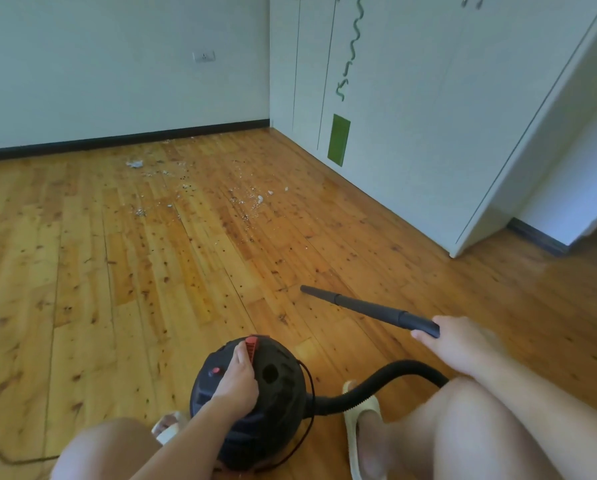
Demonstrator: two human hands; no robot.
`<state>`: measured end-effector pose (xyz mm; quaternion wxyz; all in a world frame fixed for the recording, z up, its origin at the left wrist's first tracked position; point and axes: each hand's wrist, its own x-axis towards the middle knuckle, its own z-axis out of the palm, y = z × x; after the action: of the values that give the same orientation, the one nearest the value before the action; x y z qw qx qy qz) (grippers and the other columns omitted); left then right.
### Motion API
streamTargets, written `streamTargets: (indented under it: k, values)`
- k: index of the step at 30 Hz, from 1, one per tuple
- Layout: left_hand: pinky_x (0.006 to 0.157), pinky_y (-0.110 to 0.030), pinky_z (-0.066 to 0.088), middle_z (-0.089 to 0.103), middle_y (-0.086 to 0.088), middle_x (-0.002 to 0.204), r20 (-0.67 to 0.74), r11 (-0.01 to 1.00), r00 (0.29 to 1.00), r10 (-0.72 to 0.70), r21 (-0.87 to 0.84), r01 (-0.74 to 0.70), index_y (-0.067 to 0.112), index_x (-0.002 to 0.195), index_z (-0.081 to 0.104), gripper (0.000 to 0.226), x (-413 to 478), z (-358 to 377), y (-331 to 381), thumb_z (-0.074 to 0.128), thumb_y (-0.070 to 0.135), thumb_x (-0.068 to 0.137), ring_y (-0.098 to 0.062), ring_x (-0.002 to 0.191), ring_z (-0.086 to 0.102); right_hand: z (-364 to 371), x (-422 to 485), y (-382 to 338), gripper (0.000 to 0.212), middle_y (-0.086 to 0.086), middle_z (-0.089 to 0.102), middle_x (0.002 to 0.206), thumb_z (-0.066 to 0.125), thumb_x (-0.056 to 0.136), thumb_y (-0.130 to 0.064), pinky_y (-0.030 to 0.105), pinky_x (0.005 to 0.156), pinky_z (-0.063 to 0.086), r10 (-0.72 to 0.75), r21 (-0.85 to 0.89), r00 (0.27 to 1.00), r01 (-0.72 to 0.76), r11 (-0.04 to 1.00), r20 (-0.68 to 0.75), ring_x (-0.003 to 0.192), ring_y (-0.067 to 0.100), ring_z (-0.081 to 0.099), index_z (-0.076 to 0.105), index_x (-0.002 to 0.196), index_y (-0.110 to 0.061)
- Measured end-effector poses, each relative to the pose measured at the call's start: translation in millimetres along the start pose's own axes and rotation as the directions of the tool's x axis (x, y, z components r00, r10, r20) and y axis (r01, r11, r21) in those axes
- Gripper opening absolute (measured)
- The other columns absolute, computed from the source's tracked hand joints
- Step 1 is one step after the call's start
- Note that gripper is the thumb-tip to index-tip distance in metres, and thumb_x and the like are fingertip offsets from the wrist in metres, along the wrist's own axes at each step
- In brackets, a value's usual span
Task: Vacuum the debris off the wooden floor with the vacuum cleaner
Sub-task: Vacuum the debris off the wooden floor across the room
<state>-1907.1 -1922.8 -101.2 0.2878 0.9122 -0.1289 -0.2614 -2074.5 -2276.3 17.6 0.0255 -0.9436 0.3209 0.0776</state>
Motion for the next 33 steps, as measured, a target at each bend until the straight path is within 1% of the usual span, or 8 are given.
streamTargets:
  k: [4,8,11,13,15,19,24,33]
  values:
    - [0.112,-0.040,0.045,0.038,-0.013,0.154,-0.096,0.997,0.995,0.033,-0.063,-0.039,0.011,0.156,0.019,0.074,7,6,-2,0.049,-0.011,0.092,-0.028,0.137,0.047,15,3,-11,0.038,-0.009,0.062,0.074,0.045,0.096,-0.071,0.022,0.057,0.048,-0.100,-0.009,0.995,0.100,0.995,0.008,0.065,0.006,0.060,0.050,0.087,-0.034]
    - [0.119,-0.037,0.038,0.022,-0.003,0.162,-0.083,0.998,0.997,-0.012,-0.058,0.007,0.017,0.160,0.004,0.082,5,8,-6,0.048,-0.008,0.094,-0.023,0.149,0.032,11,19,-27,0.039,-0.008,0.061,0.070,0.048,0.094,-0.073,0.021,0.052,0.043,-0.245,-0.012,0.968,0.246,0.969,0.053,0.060,0.007,0.059,0.050,0.083,-0.036]
    - [0.122,-0.039,0.031,0.014,-0.004,0.166,-0.126,0.988,0.989,-0.082,-0.138,0.065,0.015,0.162,-0.001,0.083,-2,6,-5,0.042,-0.009,0.094,-0.024,0.153,0.023,12,25,-38,0.040,-0.007,0.063,0.071,0.048,0.090,-0.077,0.025,0.055,0.048,-0.345,-0.003,0.934,0.347,0.938,0.089,0.060,0.008,0.061,0.051,0.084,-0.039]
    - [0.123,-0.039,0.027,0.011,-0.004,0.168,-0.161,0.976,0.977,-0.142,-0.186,0.111,0.014,0.162,-0.001,0.083,-3,4,-9,0.040,-0.009,0.094,-0.025,0.154,0.019,10,28,-48,0.049,-0.007,0.064,0.072,0.039,0.084,-0.086,0.026,0.057,0.052,-0.407,-0.004,0.905,0.411,0.912,0.125,0.060,0.008,0.062,0.054,0.087,-0.040]
    - [0.124,-0.040,0.027,0.012,-0.005,0.168,-0.189,0.962,0.962,-0.195,-0.226,0.150,0.015,0.162,0.000,0.082,-5,3,-16,0.041,-0.008,0.094,-0.024,0.154,0.018,12,30,-60,0.061,-0.008,0.064,0.072,0.029,0.075,-0.091,0.024,0.054,0.048,-0.476,-0.015,0.866,0.484,0.875,0.153,0.059,0.008,0.061,0.057,0.092,-0.040]
    - [0.125,-0.041,0.027,0.010,-0.003,0.169,-0.212,0.939,0.940,-0.266,-0.279,0.203,0.017,0.162,-0.003,0.083,-12,3,-22,0.041,-0.004,0.095,-0.024,0.155,0.016,14,30,-91,0.040,-0.008,0.063,0.075,0.047,0.093,-0.075,0.019,0.050,0.039,-0.571,-0.018,0.803,0.581,0.813,0.170,0.059,0.007,0.059,0.057,0.102,-0.038]
    - [0.122,-0.044,0.032,0.018,0.000,0.166,-0.170,0.931,0.953,-0.251,-0.312,0.189,0.032,0.161,0.004,0.085,-15,3,-25,0.044,0.000,0.093,-0.023,0.152,0.024,12,31,-124,0.035,-0.007,0.056,0.072,0.048,0.097,-0.069,0.019,0.048,0.033,-0.613,-0.028,0.769,0.627,0.779,0.183,0.053,0.008,0.049,0.054,0.100,-0.035]
    - [0.121,-0.044,0.035,0.014,0.002,0.168,-0.156,0.929,0.951,-0.268,-0.303,0.212,0.029,0.162,-0.003,0.088,-10,5,-27,0.047,-0.002,0.096,-0.022,0.152,0.027,15,44,-155,0.034,-0.009,0.054,0.070,0.047,0.098,-0.068,0.018,0.047,0.031,-0.648,-0.027,0.746,0.659,0.752,0.151,0.052,0.006,0.049,0.053,0.101,-0.034]
